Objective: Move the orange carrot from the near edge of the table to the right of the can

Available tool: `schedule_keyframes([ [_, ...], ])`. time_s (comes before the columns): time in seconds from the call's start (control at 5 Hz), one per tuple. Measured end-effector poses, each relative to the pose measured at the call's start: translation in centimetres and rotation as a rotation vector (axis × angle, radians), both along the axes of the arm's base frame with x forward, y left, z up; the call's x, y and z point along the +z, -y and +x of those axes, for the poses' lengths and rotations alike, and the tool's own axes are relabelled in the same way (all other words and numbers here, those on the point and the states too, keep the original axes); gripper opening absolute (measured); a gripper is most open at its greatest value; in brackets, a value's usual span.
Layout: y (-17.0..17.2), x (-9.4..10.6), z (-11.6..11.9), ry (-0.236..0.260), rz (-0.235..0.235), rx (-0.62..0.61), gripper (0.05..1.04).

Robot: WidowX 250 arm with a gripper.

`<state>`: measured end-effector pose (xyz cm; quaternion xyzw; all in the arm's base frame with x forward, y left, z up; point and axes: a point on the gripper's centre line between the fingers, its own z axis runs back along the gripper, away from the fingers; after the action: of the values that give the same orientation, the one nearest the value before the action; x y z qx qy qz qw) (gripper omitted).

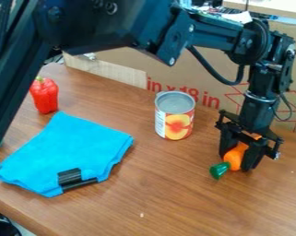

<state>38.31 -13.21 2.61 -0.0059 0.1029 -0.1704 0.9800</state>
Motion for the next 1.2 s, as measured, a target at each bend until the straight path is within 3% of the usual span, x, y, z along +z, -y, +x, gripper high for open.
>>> schedule_keyframes([
  [0.2,-0.1,0.1,-0.5,-0.014,-0.014,0.019,0.682],
  [0.4,-0.1,0.2,-0.8,-0.039,-0.022,0.039,0.941],
  [0.8,-0.3,1.5,-0.7,0.022,-0.033,0.047,0.996],
  [1.2,-2.3,6.4,-2.4,0.144,0.046,0.137,0.996],
])
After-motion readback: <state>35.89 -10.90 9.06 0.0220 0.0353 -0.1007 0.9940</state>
